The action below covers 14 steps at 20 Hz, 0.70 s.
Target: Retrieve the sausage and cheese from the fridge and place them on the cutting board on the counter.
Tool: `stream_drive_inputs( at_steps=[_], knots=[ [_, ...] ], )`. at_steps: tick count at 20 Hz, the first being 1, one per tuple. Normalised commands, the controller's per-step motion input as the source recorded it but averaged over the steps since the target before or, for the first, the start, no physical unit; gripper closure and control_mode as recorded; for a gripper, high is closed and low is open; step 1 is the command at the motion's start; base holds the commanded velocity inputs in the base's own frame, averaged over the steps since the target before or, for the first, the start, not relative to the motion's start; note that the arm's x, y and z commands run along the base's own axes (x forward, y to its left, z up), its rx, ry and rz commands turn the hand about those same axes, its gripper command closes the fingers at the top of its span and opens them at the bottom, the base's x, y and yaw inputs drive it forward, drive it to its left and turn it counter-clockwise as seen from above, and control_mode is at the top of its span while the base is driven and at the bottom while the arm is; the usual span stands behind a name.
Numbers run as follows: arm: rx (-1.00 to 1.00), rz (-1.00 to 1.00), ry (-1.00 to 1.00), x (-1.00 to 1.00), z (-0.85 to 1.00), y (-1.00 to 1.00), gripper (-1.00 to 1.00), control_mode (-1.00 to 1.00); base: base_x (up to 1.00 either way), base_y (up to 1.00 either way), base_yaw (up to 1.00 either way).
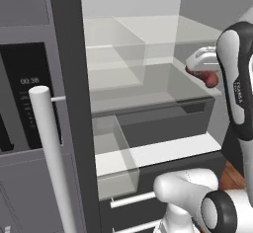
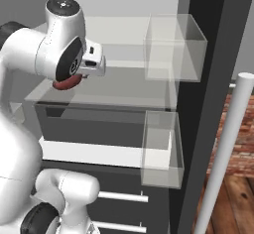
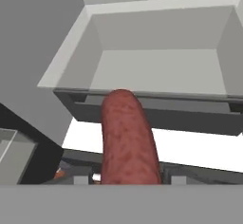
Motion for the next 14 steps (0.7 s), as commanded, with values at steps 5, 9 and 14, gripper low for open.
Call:
stream_drive_inputs(
  at_steps=[5,9,14],
  knots=[
    [-0.01,-0.08,-0.03,-0.79,-0.37,0.0,1.0,-1.0,0.0,0.0,0.0],
    [-0.1,-0.06,-0.02,-0.23,-0.7,0.0,1.0,-1.0,0.0,0.0,0.0],
    [-0.08,0.0,-0.02,0.08,-0.65,0.02,1.0,-1.0,0.0,0.0,0.0]
  ],
)
